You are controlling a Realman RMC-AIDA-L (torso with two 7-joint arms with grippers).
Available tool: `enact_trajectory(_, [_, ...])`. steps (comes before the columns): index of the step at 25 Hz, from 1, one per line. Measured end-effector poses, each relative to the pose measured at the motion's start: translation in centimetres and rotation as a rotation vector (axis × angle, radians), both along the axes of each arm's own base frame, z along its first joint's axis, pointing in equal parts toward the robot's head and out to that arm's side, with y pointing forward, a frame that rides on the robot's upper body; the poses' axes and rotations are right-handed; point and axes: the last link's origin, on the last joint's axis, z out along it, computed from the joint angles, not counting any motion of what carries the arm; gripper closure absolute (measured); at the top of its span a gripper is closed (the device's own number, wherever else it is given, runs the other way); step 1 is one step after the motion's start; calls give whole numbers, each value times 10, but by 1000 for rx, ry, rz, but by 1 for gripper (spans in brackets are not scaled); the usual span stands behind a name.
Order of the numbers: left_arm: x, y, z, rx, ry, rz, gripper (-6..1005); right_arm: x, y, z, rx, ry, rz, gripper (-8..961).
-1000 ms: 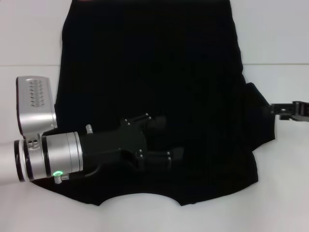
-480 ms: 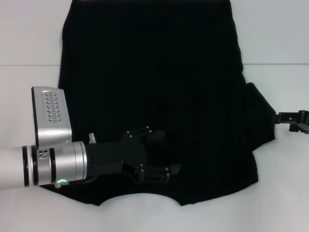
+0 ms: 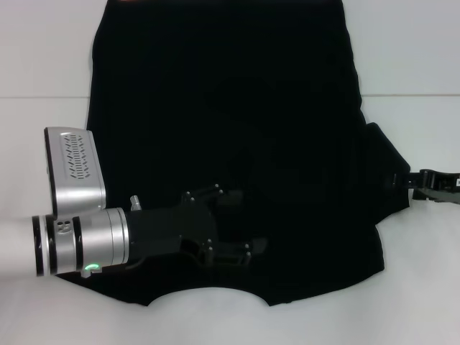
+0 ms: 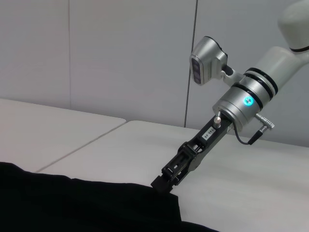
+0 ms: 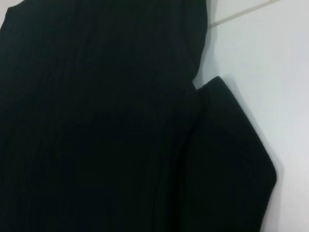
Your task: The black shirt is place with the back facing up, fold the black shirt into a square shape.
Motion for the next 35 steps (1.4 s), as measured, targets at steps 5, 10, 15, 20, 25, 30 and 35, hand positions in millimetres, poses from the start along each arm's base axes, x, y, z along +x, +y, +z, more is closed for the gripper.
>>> enact_trajectory(5, [1, 2, 1, 9, -8, 3, 52, -4, 3, -2, 4, -2, 8, 141])
enact_trajectory(10, [1, 3, 1, 17, -7, 7, 52, -5, 4, -5, 9, -5, 7, 225])
enact_trajectory(15, [1, 4, 1, 19, -6, 10, 52, -4, 4, -9, 5, -26, 6, 504])
enact_trajectory(20, [1, 3, 1, 19, -6, 11, 51, -4, 4, -10, 1, -31, 8, 658])
enact_trajectory(25, [1, 3, 1, 19, -6, 11, 51, -3, 4, -10, 1, -41, 7, 765])
enact_trajectory(30, [1, 4, 2, 22, -10, 12, 51, 3, 2, -7, 22, -49, 0, 869])
enact_trajectory(35, [2, 4, 3, 27, -28, 16, 51, 14, -2, 4, 82, -29, -16, 949])
